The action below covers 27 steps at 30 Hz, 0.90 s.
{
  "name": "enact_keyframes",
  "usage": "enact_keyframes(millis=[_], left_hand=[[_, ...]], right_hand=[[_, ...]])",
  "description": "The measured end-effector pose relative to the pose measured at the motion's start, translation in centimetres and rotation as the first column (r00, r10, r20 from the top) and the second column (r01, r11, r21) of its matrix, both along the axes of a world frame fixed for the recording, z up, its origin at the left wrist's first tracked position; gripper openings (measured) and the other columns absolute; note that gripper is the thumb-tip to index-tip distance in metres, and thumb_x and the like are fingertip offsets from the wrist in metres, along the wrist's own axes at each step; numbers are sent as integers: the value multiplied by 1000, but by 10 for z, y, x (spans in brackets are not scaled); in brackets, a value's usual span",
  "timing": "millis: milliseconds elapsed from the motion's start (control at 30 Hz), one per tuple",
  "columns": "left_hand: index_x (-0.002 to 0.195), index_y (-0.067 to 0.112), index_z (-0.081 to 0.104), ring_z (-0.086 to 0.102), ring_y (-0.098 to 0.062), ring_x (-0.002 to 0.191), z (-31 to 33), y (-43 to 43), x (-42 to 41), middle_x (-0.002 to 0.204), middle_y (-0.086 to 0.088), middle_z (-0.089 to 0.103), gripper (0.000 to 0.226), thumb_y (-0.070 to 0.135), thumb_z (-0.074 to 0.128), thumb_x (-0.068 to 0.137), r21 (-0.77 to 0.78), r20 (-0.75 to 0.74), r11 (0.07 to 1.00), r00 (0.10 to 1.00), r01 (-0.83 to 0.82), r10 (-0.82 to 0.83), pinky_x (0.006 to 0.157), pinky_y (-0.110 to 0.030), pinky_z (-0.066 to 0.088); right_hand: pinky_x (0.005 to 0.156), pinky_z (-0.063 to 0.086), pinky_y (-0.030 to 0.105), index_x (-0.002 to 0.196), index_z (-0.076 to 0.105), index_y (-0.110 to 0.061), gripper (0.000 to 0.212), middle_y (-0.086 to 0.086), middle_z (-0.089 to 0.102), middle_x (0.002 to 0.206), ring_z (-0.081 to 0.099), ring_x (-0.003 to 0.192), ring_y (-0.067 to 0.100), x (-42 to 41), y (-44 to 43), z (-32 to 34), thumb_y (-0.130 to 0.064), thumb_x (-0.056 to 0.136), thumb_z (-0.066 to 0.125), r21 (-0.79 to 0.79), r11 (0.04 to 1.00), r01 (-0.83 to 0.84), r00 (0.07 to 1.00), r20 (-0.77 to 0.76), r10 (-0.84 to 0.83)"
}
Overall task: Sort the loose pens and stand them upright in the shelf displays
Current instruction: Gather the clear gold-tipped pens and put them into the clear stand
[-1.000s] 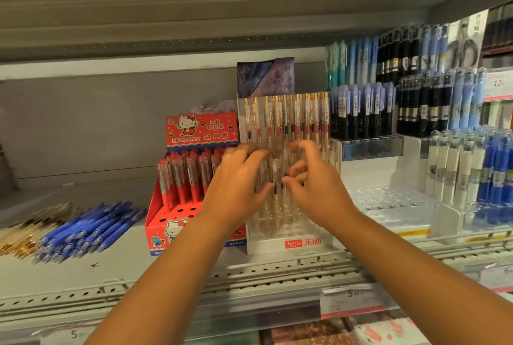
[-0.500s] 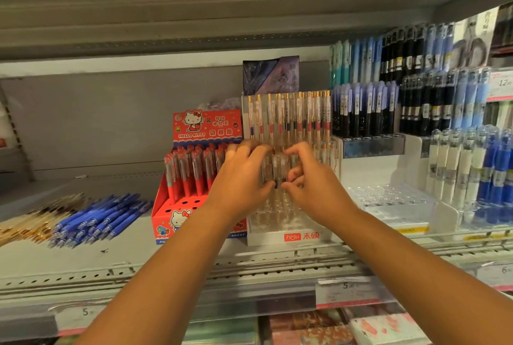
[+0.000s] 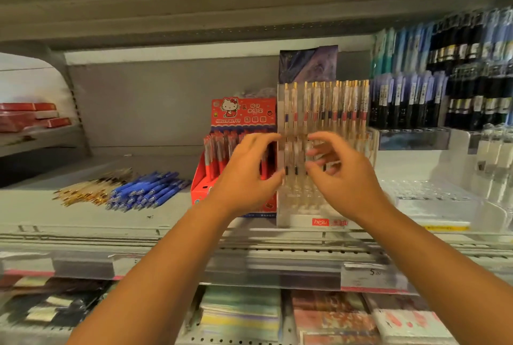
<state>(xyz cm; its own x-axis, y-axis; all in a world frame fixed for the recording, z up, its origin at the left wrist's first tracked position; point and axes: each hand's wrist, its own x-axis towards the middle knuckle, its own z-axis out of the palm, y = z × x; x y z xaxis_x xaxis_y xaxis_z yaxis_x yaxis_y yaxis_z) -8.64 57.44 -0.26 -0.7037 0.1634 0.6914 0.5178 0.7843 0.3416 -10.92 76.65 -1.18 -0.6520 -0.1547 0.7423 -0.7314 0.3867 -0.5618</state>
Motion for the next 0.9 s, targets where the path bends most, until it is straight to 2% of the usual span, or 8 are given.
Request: enact_keyframes(millis=[67,200,333,433,533,700,800,900], left_hand=[[138,25,48,41,4,117,-1,-19,14,133,12,48,57,21,72,86,53,30,998,999,-21,20,95,-3,28],[128,23,59,52,-7,113,-1,-70,43,125,7,57,43,21,71,87,97,114,989,988,-111,100,91,-14,35],[127,24,60,55,-7,110,-3,-136,71,125,7,56,42,25,72,87,126,182,974,969,-189,165,86,-12,41],[128,21,59,57,-12,114,-5,-190,95,127,2,57,42,22,70,87,143,201,960,956,-243,212,92,-21,43],[132,21,57,54,-11,118,-6,-242,116,130,3,57,45,20,69,89,159,210,948,947,-277,241,95,-23,42],[133,25,55,52,-10,120,-7,-319,136,130,7,54,46,25,69,89,170,228,942,941,-290,248,97,-27,44],[134,32,51,50,-7,120,-6,-357,135,133,10,51,46,33,67,91,126,262,942,927,-310,270,93,-25,41],[130,35,51,50,-10,119,-5,-386,122,135,8,51,42,37,67,91,114,331,937,902,-331,279,93,-28,42]], right_hand=[[76,45,9,120,60,-35,36,-18,65,102,59,94,-7,7,-19,1,-20,88,69,29,992,-127,988,95,124],[93,46,19,127,60,-31,41,-17,63,117,57,109,-5,14,-70,3,-26,88,71,125,954,-272,944,230,238],[81,48,16,129,59,-30,44,-16,63,119,57,107,-8,22,-129,0,-25,87,71,124,933,-338,905,316,285],[89,49,20,130,58,-26,44,-9,64,120,60,109,1,30,-178,-3,-20,88,71,127,923,-365,894,325,308],[93,45,13,129,59,-20,43,-4,64,120,60,110,6,38,-228,-4,-13,88,70,139,914,-380,896,300,327],[99,47,26,124,60,-23,40,-3,66,116,62,110,12,40,-299,-3,-13,87,71,146,906,-397,894,287,346],[99,49,33,120,59,-31,36,-7,66,117,62,110,10,32,-335,1,-19,88,72,159,907,-390,892,311,329],[98,50,37,119,60,-29,34,-7,66,113,62,106,10,16,-366,7,-25,87,72,204,908,-366,897,338,286]])
